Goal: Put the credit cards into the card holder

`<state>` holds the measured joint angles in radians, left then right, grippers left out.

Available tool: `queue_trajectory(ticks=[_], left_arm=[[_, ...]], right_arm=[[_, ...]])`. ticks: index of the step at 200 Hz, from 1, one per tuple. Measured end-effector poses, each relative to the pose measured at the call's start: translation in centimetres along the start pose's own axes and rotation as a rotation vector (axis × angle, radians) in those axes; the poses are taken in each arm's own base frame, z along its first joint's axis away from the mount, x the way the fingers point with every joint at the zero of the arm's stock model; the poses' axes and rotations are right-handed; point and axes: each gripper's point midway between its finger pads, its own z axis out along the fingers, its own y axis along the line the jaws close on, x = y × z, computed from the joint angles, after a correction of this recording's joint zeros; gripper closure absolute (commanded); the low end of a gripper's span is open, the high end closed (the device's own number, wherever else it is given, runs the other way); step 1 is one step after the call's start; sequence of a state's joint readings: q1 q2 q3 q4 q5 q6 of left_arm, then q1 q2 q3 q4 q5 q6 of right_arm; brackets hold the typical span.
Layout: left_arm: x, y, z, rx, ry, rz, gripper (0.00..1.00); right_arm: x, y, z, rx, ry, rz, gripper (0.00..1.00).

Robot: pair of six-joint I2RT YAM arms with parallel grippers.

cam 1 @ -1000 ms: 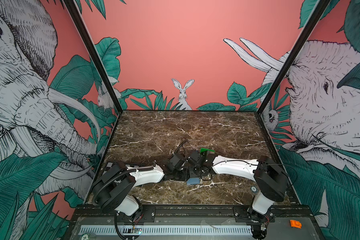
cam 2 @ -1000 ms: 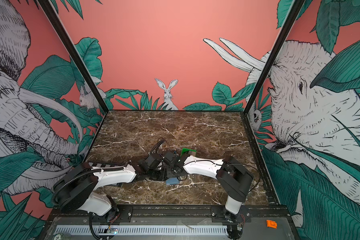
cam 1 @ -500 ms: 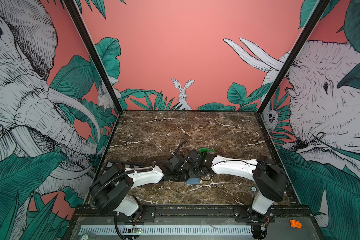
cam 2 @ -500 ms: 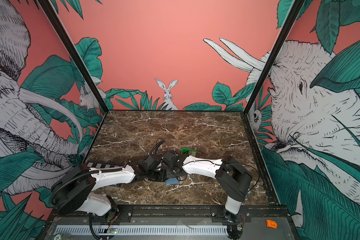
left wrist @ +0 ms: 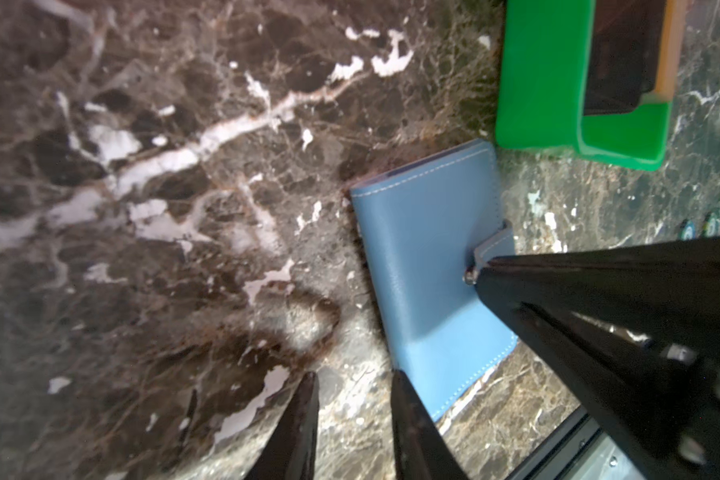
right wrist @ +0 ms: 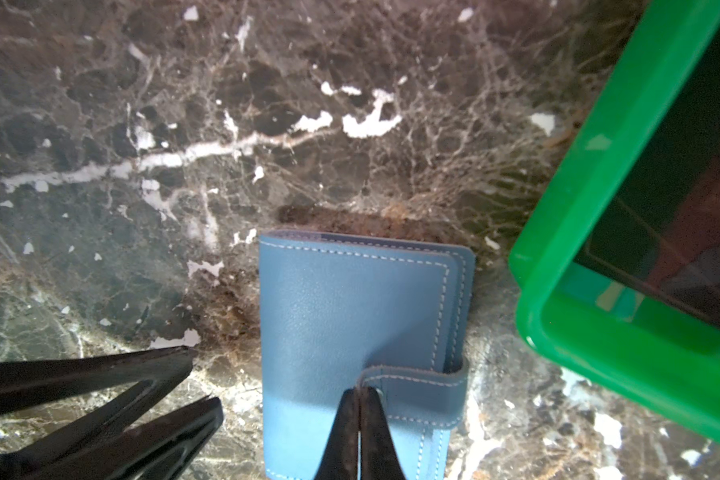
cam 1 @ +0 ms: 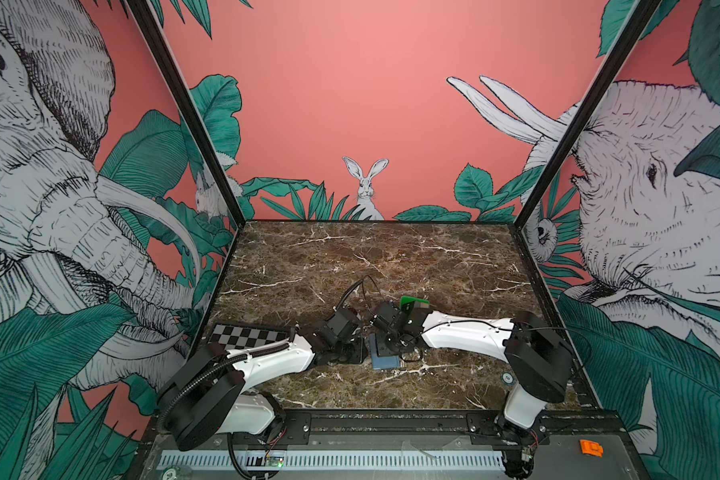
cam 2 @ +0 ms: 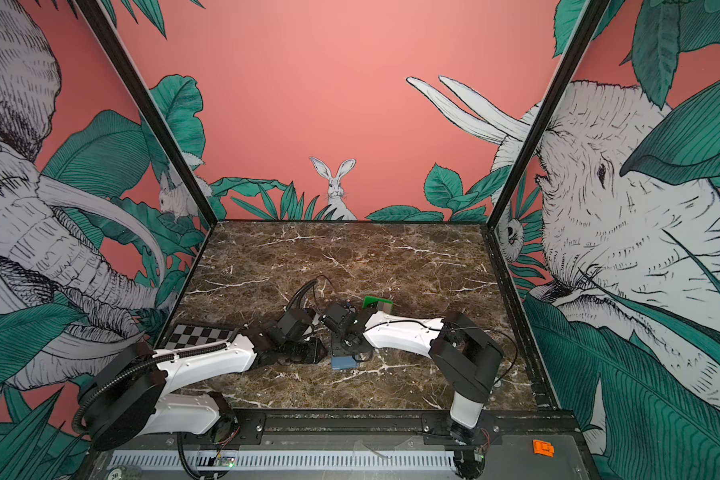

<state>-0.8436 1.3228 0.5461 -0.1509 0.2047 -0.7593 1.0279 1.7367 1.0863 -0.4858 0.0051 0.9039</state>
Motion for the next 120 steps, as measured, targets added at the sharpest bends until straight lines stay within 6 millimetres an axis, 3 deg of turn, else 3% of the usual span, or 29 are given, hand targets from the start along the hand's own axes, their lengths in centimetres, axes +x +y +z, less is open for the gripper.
queue_trajectory(ticks=[120], left_arm=[[0.59, 0.19, 0.87, 0.009, 0.028, 0.0, 0.68]], right_arm=[[0.01, 0.04, 0.06, 0.011, 0.008, -0.014, 1.0]])
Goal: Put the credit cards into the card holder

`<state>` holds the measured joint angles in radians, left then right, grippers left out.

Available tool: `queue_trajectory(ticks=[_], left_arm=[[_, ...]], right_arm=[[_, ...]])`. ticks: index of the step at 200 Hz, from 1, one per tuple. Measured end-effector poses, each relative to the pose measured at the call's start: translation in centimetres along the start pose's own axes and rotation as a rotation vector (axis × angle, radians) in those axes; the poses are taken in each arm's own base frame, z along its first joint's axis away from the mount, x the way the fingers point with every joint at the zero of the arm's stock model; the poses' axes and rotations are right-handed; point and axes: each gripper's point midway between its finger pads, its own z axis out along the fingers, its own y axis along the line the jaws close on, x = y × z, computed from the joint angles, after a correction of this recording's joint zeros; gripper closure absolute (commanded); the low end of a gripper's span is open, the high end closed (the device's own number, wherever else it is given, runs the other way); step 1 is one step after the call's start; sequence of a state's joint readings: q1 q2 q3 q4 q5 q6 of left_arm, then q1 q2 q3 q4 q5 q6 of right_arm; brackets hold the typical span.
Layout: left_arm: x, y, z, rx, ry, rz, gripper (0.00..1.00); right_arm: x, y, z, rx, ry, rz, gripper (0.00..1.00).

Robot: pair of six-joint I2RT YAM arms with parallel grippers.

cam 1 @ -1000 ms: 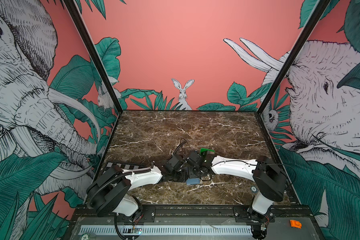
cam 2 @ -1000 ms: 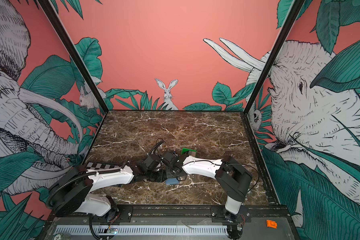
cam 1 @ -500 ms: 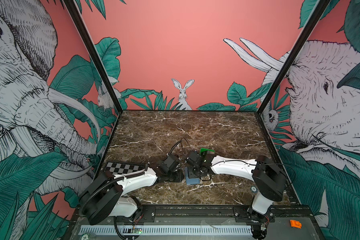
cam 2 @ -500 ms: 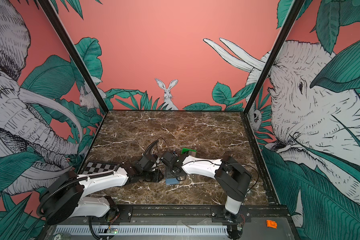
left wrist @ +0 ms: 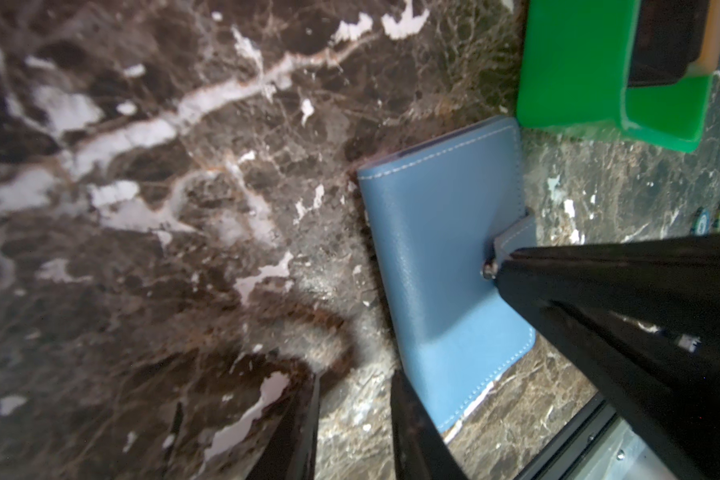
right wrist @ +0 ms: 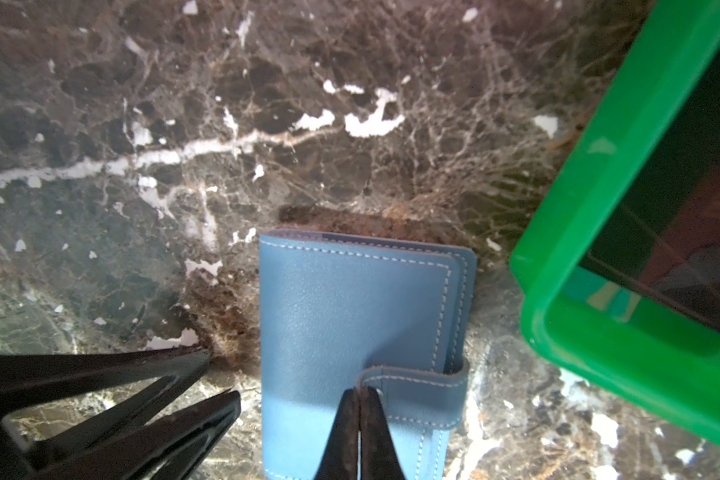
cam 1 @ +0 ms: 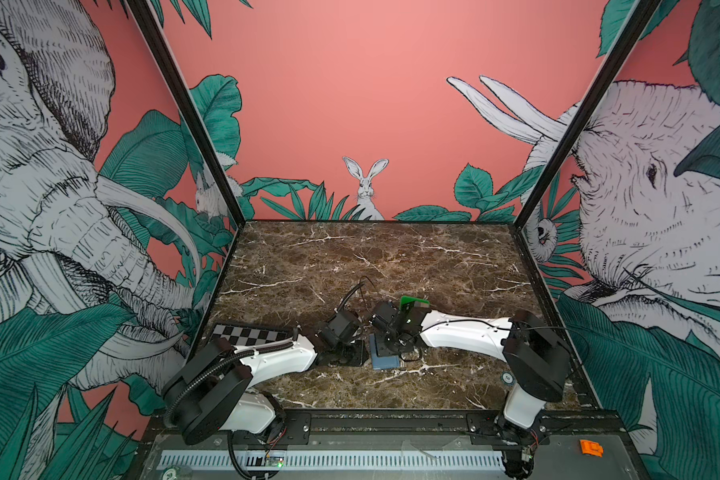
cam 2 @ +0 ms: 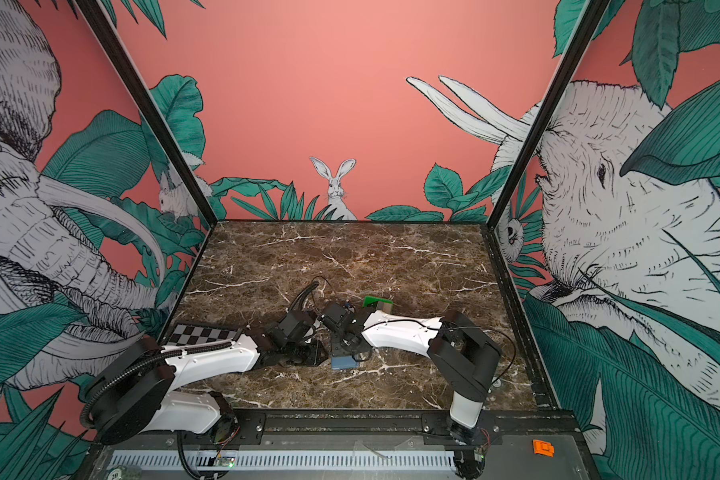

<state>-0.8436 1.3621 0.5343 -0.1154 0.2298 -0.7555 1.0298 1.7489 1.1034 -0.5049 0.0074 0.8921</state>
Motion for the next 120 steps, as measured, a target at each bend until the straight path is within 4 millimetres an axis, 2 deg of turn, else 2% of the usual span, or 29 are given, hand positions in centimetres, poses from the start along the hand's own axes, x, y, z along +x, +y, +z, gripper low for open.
queue_trajectory(ticks=[120], left_arm=[[-0.21, -0.51, 0.34, 0.03, -0.005, 0.001, 0.68]], right_arm=[[0.01, 0.06, 0.1, 0.002, 0.004, -0.004, 1.0]])
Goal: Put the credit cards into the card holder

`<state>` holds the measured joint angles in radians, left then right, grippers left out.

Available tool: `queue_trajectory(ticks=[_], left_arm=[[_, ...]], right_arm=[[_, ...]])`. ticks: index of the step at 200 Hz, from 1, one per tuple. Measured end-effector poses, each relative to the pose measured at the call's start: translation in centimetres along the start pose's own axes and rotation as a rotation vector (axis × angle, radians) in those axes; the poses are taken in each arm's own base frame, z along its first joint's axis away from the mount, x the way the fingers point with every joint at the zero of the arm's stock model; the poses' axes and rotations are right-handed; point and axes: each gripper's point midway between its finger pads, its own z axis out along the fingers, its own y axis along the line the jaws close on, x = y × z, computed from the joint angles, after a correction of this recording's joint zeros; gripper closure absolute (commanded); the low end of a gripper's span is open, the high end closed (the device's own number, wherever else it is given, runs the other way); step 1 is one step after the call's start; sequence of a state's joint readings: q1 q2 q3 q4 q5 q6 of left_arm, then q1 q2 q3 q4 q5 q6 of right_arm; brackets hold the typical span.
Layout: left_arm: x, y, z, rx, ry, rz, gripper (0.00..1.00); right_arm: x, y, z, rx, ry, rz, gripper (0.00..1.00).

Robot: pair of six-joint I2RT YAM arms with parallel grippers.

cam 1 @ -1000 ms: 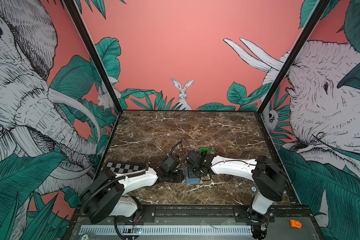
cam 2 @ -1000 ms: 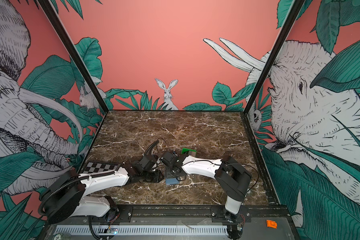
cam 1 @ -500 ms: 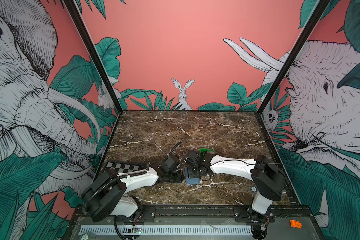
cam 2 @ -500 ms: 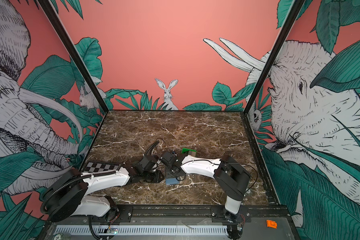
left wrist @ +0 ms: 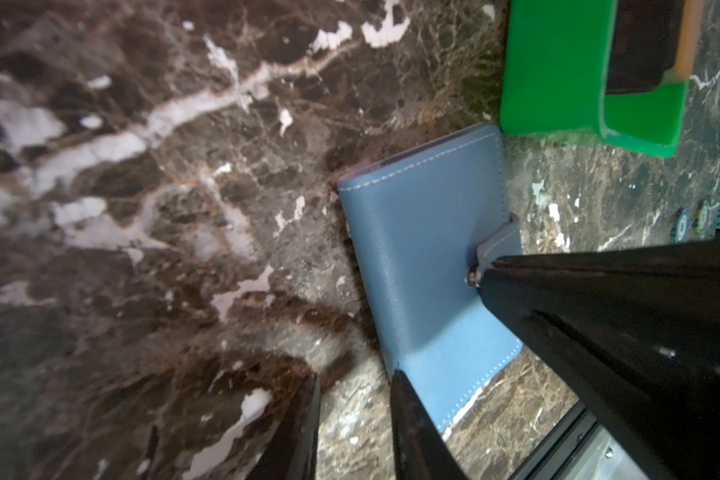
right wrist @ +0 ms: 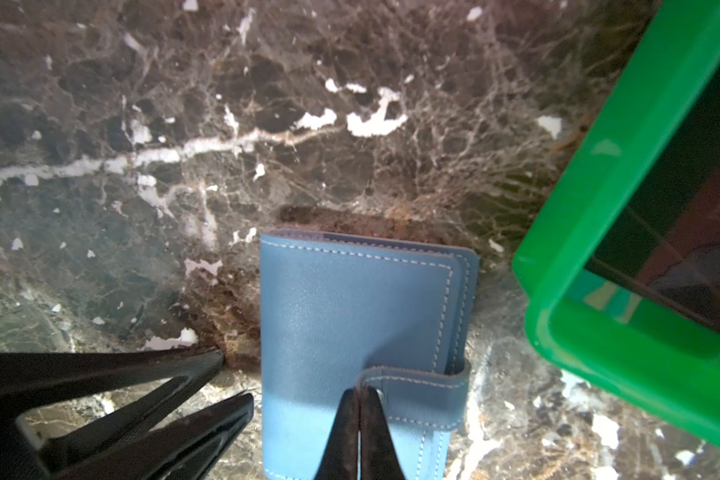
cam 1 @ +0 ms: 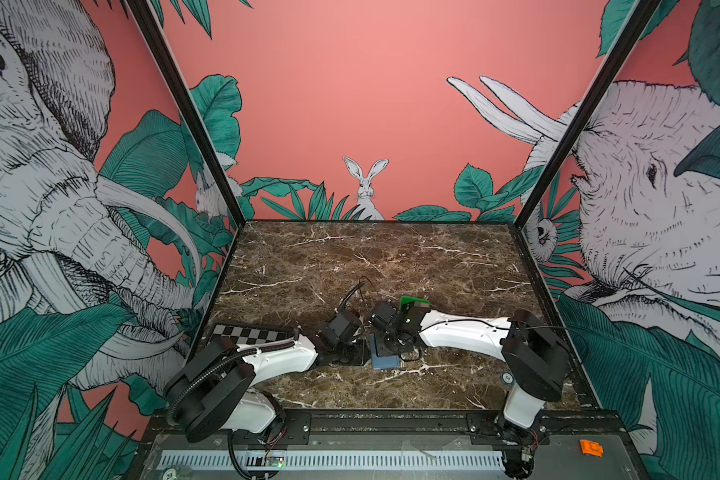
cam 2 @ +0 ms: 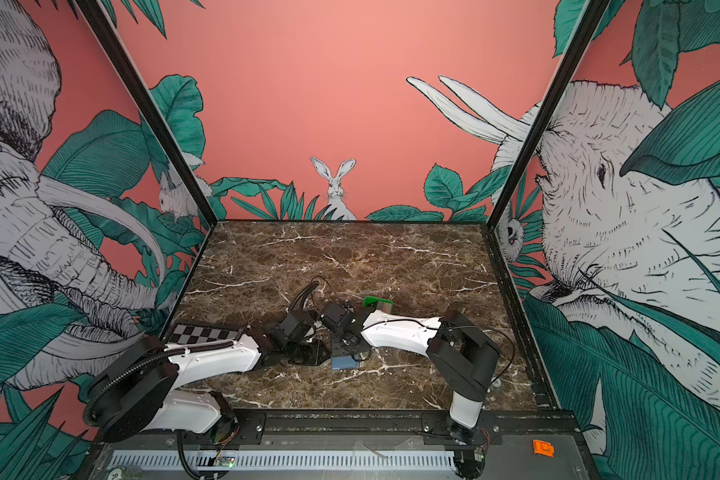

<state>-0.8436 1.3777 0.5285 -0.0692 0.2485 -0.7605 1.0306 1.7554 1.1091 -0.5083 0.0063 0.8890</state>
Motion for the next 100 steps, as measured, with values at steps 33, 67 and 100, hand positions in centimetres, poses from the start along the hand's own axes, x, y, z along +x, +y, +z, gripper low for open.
queue_trajectory(ticks=[33, 67, 100], left_arm=[[-0.16, -0.19, 0.18, 0.01, -0.004, -0.001, 0.69], [-0.26, -0.38, 0.34, 0.017, -0.008, 0.0, 0.69], [-0.19, -0.49, 0.38, 0.019, -0.007, 0.003, 0.69]], right_arm=[[0.05, 0.18, 0.11, -0.001, 0.002, -0.004, 1.0], [0.14, 0.51, 0.34, -0.007, 0.006, -0.008, 1.0], [0.13, 0.59, 0.39, -0.008, 0.006, -0.009, 1.0]])
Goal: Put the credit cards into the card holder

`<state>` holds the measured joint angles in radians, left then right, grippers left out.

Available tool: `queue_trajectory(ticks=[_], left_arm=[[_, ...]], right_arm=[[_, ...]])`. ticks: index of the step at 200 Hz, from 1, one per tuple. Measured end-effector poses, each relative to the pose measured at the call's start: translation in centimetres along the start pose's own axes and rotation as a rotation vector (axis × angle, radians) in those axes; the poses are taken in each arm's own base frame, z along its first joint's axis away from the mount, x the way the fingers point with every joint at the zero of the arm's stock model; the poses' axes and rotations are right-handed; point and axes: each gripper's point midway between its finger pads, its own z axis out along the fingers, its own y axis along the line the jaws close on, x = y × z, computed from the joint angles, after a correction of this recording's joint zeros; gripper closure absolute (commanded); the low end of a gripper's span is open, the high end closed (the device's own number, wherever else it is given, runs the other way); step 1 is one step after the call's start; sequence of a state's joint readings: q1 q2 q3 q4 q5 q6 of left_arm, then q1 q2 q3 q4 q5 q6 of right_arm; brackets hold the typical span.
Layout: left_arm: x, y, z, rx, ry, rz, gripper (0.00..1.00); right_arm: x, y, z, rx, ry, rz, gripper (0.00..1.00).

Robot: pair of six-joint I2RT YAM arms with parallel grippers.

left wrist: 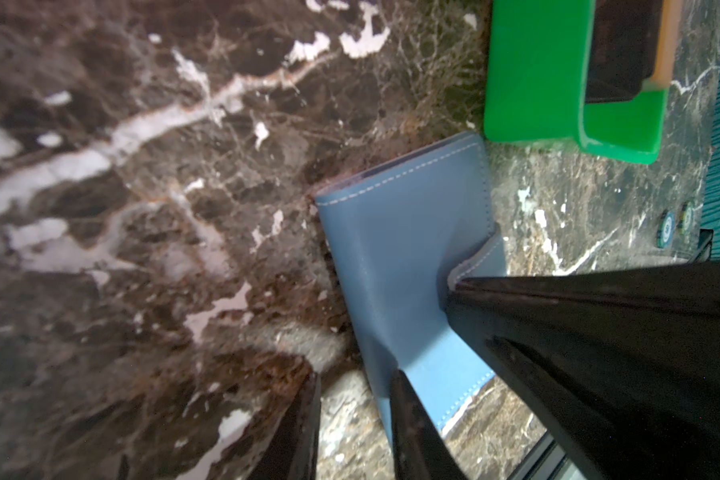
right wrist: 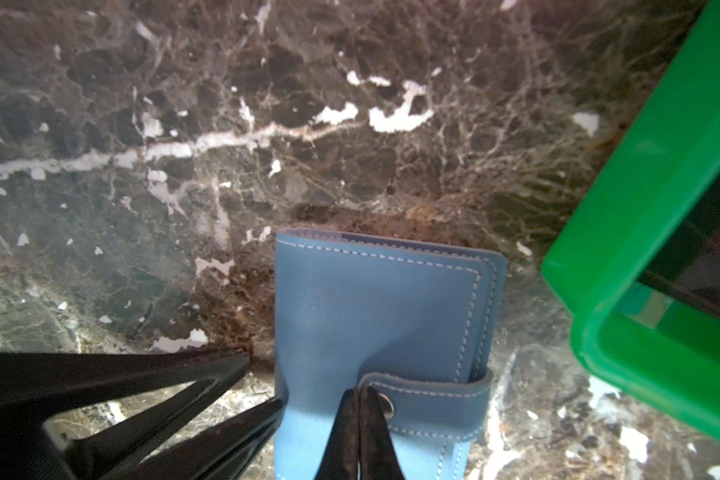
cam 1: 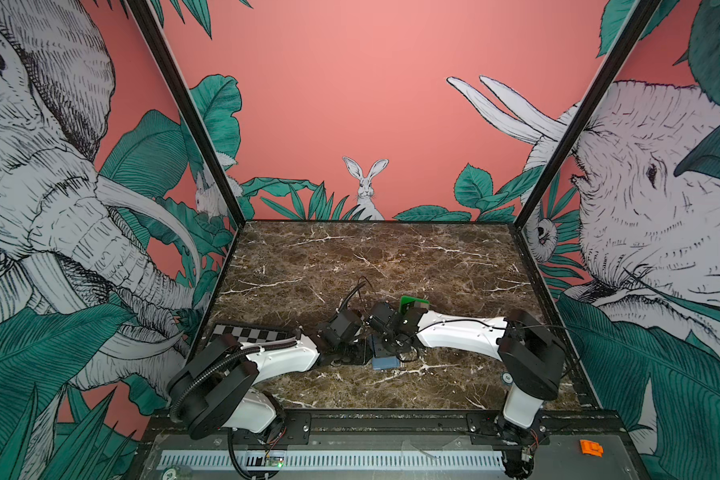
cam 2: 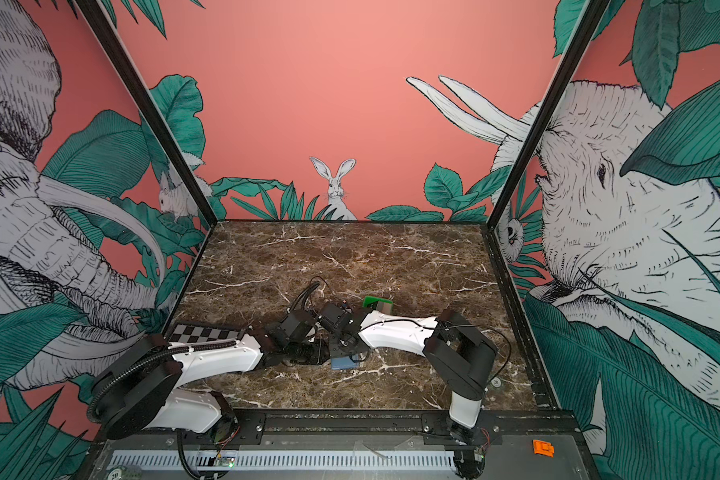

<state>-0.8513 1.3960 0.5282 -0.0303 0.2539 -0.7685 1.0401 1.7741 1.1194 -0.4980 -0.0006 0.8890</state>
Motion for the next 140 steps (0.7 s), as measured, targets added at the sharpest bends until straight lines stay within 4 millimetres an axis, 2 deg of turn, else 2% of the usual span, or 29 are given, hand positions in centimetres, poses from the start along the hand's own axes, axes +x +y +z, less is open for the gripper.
queue_trajectory(ticks=[140], left_arm=[[0.01, -0.14, 0.04, 0.004, -0.002, 0.004, 0.7]], right_arm=[[-0.07, 0.08, 0.1, -0.006, -0.007, -0.001, 1.0]])
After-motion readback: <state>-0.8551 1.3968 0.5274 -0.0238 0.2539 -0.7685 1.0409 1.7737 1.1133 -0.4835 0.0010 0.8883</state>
